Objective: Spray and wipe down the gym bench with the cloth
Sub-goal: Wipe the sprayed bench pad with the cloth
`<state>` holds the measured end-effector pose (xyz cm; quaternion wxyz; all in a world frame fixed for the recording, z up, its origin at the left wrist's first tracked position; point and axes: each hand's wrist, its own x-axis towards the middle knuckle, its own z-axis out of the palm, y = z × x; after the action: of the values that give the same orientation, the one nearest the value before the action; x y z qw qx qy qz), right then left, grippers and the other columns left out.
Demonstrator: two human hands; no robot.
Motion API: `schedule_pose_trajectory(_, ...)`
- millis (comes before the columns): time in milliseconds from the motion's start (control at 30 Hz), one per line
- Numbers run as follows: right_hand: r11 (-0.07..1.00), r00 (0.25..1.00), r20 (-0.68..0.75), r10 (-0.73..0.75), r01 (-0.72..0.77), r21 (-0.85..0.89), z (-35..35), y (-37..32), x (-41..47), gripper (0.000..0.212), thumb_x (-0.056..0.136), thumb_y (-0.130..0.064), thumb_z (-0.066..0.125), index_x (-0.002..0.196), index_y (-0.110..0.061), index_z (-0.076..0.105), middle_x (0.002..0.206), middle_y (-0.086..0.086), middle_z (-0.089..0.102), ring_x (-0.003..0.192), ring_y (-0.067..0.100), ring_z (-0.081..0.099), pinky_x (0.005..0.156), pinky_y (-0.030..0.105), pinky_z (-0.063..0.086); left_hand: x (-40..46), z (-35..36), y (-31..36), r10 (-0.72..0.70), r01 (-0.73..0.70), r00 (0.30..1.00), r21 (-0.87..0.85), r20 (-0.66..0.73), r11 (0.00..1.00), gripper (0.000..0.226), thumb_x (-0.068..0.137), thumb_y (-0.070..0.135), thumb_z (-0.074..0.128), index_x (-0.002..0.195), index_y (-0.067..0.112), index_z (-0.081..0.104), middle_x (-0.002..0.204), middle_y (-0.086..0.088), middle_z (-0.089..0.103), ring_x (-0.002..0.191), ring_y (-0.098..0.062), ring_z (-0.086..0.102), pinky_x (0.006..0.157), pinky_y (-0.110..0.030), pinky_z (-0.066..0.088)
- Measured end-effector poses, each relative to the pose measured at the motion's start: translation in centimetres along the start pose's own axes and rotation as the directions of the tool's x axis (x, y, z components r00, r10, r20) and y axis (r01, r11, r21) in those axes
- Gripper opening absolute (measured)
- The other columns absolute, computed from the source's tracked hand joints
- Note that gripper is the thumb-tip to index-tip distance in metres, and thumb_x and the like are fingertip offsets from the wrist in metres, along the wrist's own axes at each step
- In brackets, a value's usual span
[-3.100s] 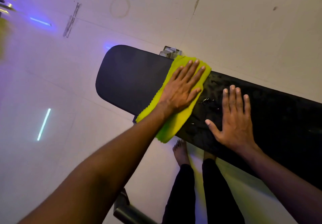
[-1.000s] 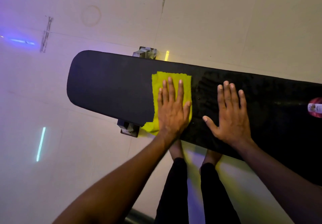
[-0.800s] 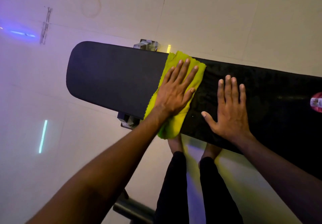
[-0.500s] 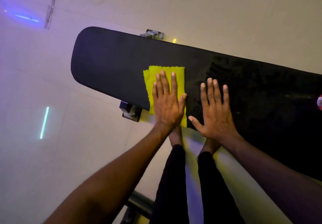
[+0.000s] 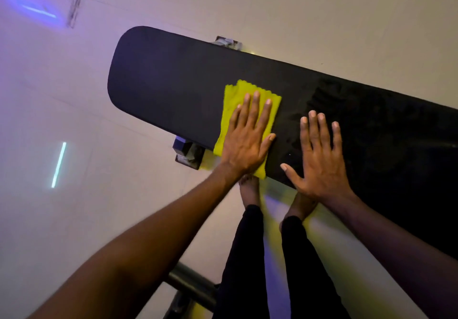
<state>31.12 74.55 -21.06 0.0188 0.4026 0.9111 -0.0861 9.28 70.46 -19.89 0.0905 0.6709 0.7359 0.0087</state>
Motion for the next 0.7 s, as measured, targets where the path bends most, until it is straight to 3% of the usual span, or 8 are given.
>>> schedule_pose_trajectory(67,0.999,0.999,-0.016,0.035,-0.035,0.008,0.0,1.6,-0.4,0.106,0.096,-0.073,0.035,0.167,-0.001,0.002,0.176,0.023,-0.003,0.164,0.040,-0.001,0.131,0.062,0.010,2.0,-0.5,-2.4,0.172,-0.172,0.985,0.033,0.007,0.985,0.068,0.107,0.051,0.025,0.164,0.017,0.012,0.172,-0.013,0.011,0.160,-0.028,0.006,0.129,-0.044,0.012)
schedule_pose_trajectory(100,0.998,0.997,-0.018,0.069,-0.069,0.004,-0.1,2.6,-0.7,0.106,0.096,-0.073,0.034,0.167,-0.002,0.002,0.176,0.022,-0.003,0.164,0.041,-0.002,0.131,0.062,0.009,2.4,-0.6,-3.3,0.170,-0.169,0.986,0.040,-0.004,0.985,0.068,0.107,0.050,0.026,0.164,0.018,0.012,0.172,-0.012,0.010,0.160,-0.026,0.006,0.129,-0.043,0.012)
schedule_pose_trajectory(233,0.986,0.986,-0.007,0.165,-0.165,-0.001,-1.0,5.0,-1.7,0.105,0.096,-0.072,0.035,0.167,-0.002,0.003,0.176,0.024,-0.002,0.164,0.041,-0.002,0.132,0.062,0.009,-0.4,0.0,0.0,-0.223,0.222,0.973,-0.024,-0.055,0.975,0.071,0.106,0.051,0.021,0.164,0.011,0.011,0.172,-0.015,0.006,0.160,-0.029,0.002,0.129,-0.046,0.011)
schedule_pose_trajectory(300,0.985,0.985,-0.007,0.172,-0.172,0.000,-1.1,4.8,-1.8,0.105,0.095,-0.071,0.036,0.167,-0.002,0.003,0.175,0.024,-0.002,0.164,0.042,-0.001,0.132,0.061,0.009,-2.0,0.5,4.1,-0.271,0.271,0.962,-0.038,-0.021,0.962,0.074,0.106,0.053,0.020,0.163,0.008,0.008,0.171,-0.019,0.002,0.160,-0.033,-0.001,0.129,-0.047,0.008)
schedule_pose_trajectory(400,0.985,0.985,-0.012,0.173,-0.173,0.001,-1.0,4.6,-1.7,0.105,0.095,-0.071,0.037,0.167,-0.002,0.003,0.176,0.024,-0.002,0.164,0.041,-0.001,0.132,0.062,0.009,0.2,0.4,6.6,-0.003,0.004,1.000,-0.041,0.026,0.999,0.074,0.106,0.053,0.023,0.163,0.007,0.010,0.171,-0.020,0.003,0.160,-0.033,0.000,0.129,-0.047,0.009)
schedule_pose_trajectory(467,0.986,0.986,-0.015,0.165,-0.165,0.008,-0.9,4.8,-1.8,0.105,0.095,-0.071,0.036,0.167,-0.002,0.002,0.176,0.023,-0.003,0.164,0.041,-0.001,0.131,0.062,0.010,3.3,-0.1,5.1,0.240,-0.240,0.970,-0.012,0.039,0.971,0.071,0.107,0.051,0.026,0.164,0.011,0.011,0.172,-0.016,0.008,0.160,-0.029,0.003,0.129,-0.046,0.012)
schedule_pose_trajectory(533,0.988,0.988,-0.020,0.155,-0.154,0.021,-0.8,4.9,-1.8,0.105,0.095,-0.072,0.035,0.167,-0.003,0.002,0.176,0.022,-0.003,0.164,0.041,-0.001,0.131,0.062,0.010,5.5,-0.7,2.9,0.310,-0.310,0.950,0.021,0.034,0.950,0.068,0.107,0.050,0.026,0.164,0.016,0.012,0.172,-0.012,0.010,0.160,-0.026,0.005,0.129,-0.044,0.013)
schedule_pose_trajectory(700,0.973,0.973,-0.026,0.231,-0.230,0.022,-1.1,6.5,-2.3,0.103,0.096,-0.072,0.034,0.168,-0.004,0.003,0.176,0.024,-0.003,0.164,0.040,-0.002,0.132,0.062,0.008,1.8,-0.4,4.7,-0.061,0.061,0.998,0.000,0.002,0.998,0.070,0.107,0.051,0.022,0.164,0.011,0.008,0.172,-0.014,0.003,0.160,-0.028,0.000,0.129,-0.045,0.011)
